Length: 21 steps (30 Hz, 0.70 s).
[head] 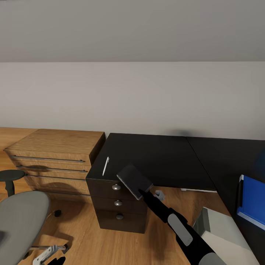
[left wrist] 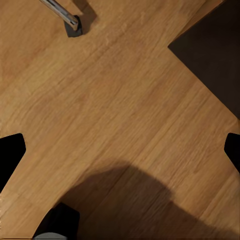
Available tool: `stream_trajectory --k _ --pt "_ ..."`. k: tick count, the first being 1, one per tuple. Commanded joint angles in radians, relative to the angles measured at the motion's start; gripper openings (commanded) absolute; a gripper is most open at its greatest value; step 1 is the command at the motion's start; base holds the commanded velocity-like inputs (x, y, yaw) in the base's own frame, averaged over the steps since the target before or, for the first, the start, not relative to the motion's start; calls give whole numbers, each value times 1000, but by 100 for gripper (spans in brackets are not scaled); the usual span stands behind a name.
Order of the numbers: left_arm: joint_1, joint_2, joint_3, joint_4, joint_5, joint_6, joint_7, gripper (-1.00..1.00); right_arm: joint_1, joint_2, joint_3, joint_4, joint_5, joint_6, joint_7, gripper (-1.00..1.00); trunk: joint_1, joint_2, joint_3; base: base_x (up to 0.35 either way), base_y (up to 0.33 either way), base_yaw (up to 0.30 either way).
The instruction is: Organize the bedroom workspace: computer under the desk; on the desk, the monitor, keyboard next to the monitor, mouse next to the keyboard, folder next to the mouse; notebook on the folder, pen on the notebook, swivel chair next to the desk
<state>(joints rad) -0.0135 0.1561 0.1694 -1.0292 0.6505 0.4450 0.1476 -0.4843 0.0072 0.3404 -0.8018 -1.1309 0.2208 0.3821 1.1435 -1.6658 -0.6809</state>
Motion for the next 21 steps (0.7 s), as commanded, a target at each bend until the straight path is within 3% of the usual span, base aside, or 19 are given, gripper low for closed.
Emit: stream_trajectory --k 1,7,15,21 --pt "0 0 -1 4 11 4 7 100 0 -1 -1 1 -9 8 0 -100 0 0 -1 0 0 0" --pt "0 0 -3 16 10 4 9 100 0 -3 -1 0 -8 11 4 -100 0 0 -1 0 0 0" --pt "0 0 -4 17 9 3 9 100 0 -5 -1 -4 -9 11 9 -100 -31 56 24 0 0 0" --pt "0 0 -4 18 9 3 10 100 0 -7 -1 -5 -9 11 52 -100 -54 98 43 0 0 0"
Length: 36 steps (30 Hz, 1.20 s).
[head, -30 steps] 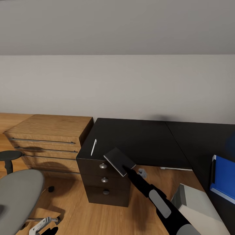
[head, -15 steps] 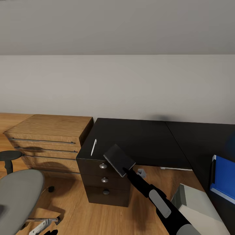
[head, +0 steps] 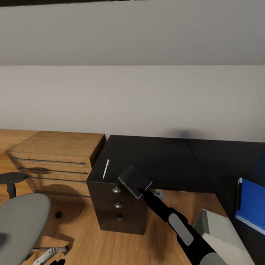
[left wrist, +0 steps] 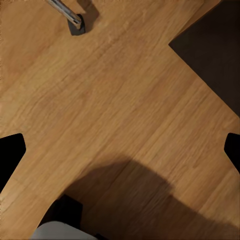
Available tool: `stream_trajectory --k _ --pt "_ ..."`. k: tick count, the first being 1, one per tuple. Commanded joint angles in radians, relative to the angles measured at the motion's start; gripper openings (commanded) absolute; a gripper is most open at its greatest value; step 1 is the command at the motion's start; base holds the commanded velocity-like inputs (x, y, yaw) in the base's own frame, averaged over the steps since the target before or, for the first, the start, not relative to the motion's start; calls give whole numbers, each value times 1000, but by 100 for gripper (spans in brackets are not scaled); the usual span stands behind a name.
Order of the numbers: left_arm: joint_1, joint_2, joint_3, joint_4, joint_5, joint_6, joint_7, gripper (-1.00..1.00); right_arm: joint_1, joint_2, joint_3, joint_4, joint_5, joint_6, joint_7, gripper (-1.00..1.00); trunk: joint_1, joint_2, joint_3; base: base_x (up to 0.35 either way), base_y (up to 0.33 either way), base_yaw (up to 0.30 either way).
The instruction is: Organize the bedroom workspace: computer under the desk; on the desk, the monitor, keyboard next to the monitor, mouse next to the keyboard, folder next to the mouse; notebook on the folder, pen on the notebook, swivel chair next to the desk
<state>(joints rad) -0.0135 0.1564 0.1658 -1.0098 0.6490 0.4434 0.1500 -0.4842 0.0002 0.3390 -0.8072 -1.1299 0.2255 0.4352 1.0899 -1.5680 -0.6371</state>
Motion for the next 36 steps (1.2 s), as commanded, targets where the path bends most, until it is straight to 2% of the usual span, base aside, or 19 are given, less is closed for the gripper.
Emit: stream_trajectory --k 1,5,9,14,21,23,28,31,33,34,36 --pt "0 0 0 -1 11 4 8 100 -1 0 0 0 -9 6 1 -100 -4 7 2 0 0 0" --pt "0 0 0 -1 11 4 8 100 0 -3 0 -2 -8 5 16 -100 -19 35 15 0 0 0" --pt "0 0 0 -1 11 4 8 100 1 -25 0 -3 -8 5 95 -100 -35 63 27 0 0 0" --pt "0 0 0 -1 11 4 8 100 1 -49 0 -4 -11 12 135 -100 -54 98 43 0 0 0" --pt "0 0 -5 5 11 4 9 100 2 -76 -2 -17 -16 16 140 -100 -81 147 68 0 0 -121" --pt "0 -1 -9 6 11 4 10 100 5 -96 -2 -67 -17 22 140 -100 -88 161 76 0 0 -230" --pt "0 -1 -20 8 11 -17 10 100 11 -124 -3 -119 -17 28 138 -100 -108 196 96 0 0 -247" --pt "0 -1 -42 9 12 -79 9 100 11 -145 -10 -126 -16 27 137 -100 -119 217 108 0 0 -253" --pt "0 -1 -85 21 12 -116 10 100 12 -156 -40 -129 -16 27 135 -100 -127 231 116 0 0 -253" --pt "0 0 -128 46 10 -132 10 100 12 -160 -70 -128 -16 27 133 -100 -131 238 120 0 0 -254" --pt "0 0 -160 64 9 -152 11 100 12 -162 -92 -126 -15 26 121 -100 -138 252 128 0 0 -254"
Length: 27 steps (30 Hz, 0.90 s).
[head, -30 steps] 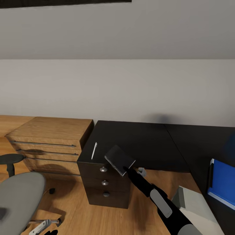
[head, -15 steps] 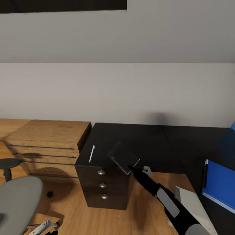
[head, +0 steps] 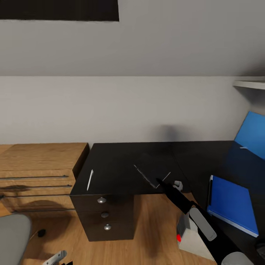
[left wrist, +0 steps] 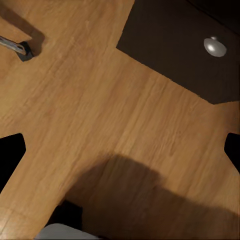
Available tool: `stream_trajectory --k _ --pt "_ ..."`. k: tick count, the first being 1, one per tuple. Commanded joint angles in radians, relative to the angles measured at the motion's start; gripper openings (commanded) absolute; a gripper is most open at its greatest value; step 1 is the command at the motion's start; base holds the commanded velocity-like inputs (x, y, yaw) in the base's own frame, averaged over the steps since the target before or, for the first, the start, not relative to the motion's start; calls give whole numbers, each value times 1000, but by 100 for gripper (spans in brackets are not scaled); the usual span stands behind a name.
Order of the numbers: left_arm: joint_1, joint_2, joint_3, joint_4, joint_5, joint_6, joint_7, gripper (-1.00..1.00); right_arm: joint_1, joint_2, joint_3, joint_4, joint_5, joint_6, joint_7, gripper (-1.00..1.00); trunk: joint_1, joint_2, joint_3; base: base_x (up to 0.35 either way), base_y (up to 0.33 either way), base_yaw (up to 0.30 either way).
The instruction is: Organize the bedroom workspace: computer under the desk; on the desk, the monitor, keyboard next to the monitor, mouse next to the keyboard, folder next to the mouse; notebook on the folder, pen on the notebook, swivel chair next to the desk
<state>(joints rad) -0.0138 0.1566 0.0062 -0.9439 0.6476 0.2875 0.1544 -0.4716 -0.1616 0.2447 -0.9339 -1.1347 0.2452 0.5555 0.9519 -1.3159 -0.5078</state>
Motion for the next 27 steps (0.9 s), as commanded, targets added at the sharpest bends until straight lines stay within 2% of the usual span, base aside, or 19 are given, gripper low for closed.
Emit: stream_trajectory --k 1,5,8,10,12,16,22,26,27 --pt "0 0 -23 9 10 -30 6 100 -1 -5 -28 2 -10 5 -36 -100 -4 7 3 0 0 -254" --pt "0 -1 -54 37 11 -67 6 100 -1 -9 -81 2 -11 5 -91 -100 -19 35 19 0 0 -254" --pt "0 1 -112 122 10 -121 6 100 -1 -10 -99 3 -11 5 -106 -100 -31 56 31 0 0 -257" --pt "0 1 -144 182 9 -195 4 100 -1 -10 -109 3 -14 5 -110 -100 -38 70 39 0 0 -258" --pt "0 -1 -180 252 10 -306 2 100 -1 -10 -131 4 -22 6 -113 -100 -46 84 46 0 0 -184" --pt "0 -1 -235 284 11 -357 2 100 -1 -13 -141 3 -60 9 -113 -100 -61 112 59 0 0 -48" --pt "0 -1 -251 290 11 -368 2 100 -1 -5 -144 2 -77 -17 -134 -100 -84 154 78 0 0 -5" --pt "0 0 -252 290 11 -369 2 100 -1 20 -149 0 -99 -76 -260 -100 -92 168 84 0 0 0" --pt "0 0 -252 290 11 -369 2 100 -1 27 -152 -1 -117 -94 -288 -100 -92 168 84 0 0 0"
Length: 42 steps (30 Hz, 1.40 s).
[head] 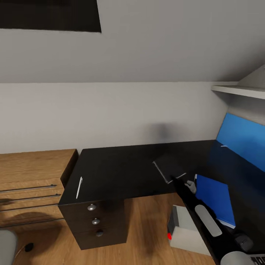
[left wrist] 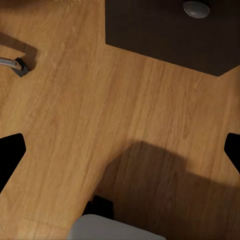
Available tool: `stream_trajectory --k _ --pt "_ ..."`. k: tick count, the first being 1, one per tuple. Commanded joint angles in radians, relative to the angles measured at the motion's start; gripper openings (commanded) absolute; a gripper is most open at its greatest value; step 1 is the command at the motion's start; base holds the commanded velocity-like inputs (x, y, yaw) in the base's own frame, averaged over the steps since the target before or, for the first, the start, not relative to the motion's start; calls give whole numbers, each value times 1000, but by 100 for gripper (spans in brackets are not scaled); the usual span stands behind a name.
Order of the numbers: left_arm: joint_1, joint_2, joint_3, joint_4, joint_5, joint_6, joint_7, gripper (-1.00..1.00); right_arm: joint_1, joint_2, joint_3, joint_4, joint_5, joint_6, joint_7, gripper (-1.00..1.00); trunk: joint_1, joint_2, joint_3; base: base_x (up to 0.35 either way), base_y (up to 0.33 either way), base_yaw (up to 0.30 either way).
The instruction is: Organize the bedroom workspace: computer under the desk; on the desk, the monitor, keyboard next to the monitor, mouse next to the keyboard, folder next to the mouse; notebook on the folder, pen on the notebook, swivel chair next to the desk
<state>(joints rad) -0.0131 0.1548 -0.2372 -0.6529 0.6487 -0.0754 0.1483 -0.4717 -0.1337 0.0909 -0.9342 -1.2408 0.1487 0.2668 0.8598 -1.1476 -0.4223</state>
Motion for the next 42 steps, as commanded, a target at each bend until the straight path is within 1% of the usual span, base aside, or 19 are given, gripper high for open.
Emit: stream_trajectory --k 1,2,3,4,6,7,8,9,10,11,14,17,18,20,24,27,29,39,42 --pt "-1 2 -8 -1 10 -6 8 100 -1 3 1 0 -23 -6 -10 -100 0 -1 -1 0 0 0" --pt "-1 2 -8 -1 10 -6 8 100 -1 12 -3 -1 -70 -30 -31 -100 0 -1 -1 0 0 0" --pt "-1 1 -8 -1 11 -6 8 100 -1 15 -4 -1 -114 -43 -39 -100 0 -1 -1 0 0 0" --pt "-1 1 -8 0 12 -6 8 100 -1 19 -6 1 -216 -69 -51 -100 0 -1 -1 0 0 0" --pt "-1 1 -8 1 13 -6 8 100 -1 25 -4 5 -244 -99 -54 -100 0 -1 -1 0 0 0" --pt "-1 1 -8 1 13 -7 8 100 0 33 -3 6 -251 -120 -54 -100 0 -1 -1 0 0 0" --pt "-1 1 -8 1 14 -7 8 100 1 39 -3 6 -254 -132 -55 -100 0 -1 -1 0 0 0" --pt "-1 2 -8 1 15 -8 8 100 13 55 -3 1 -257 -167 -55 -100 0 -1 -1 0 0 0" --pt "-1 2 -8 1 15 -8 8 100 19 60 -2 -1 -258 -177 -55 -100 0 -1 -1 0 0 0" --pt "-1 2 -8 1 15 -8 8 100 39 73 0 -14 -259 -202 -55 -100 0 -1 -1 0 0 0" --pt "-1 2 -7 1 15 -10 9 100 58 100 1 -32 -258 -229 -55 -100 0 -1 -1 0 0 0" --pt "-1 3 -6 11 16 -11 12 100 66 113 1 -38 -253 -272 -55 -100 0 -1 -1 0 0 0" --pt "-1 4 -4 25 16 -14 14 100 68 119 2 -38 -252 -337 -55 -100 0 -1 -1 0 0 0" --pt "-1 4 -4 31 16 -15 14 100 73 121 3 -39 -253 -375 -55 -100 0 -1 -1 0 0 0" --pt "-1 5 -3 34 16 -16 14 100 79 125 11 -40 -253 -397 -56 -100 0 -1 -1 0 0 0" --pt "-1 4 -3 35 16 -17 14 100 80 129 26 -41 -255 -402 -74 -100 0 -1 -1 0 0 0" --pt "-1 5 -2 35 16 -17 14 100 80 130 28 -41 -255 -403 -79 -100 0 -1 -1 0 0 0" --pt "-1 4 -2 34 15 -17 14 100 81 131 31 -41 -255 -403 -86 -100 0 -1 -1 0 0 -2" --pt "-1 3 -2 34 14 -17 14 100 81 131 31 -40 -255 -403 -87 -100 0 -1 -1 0 0 -136"
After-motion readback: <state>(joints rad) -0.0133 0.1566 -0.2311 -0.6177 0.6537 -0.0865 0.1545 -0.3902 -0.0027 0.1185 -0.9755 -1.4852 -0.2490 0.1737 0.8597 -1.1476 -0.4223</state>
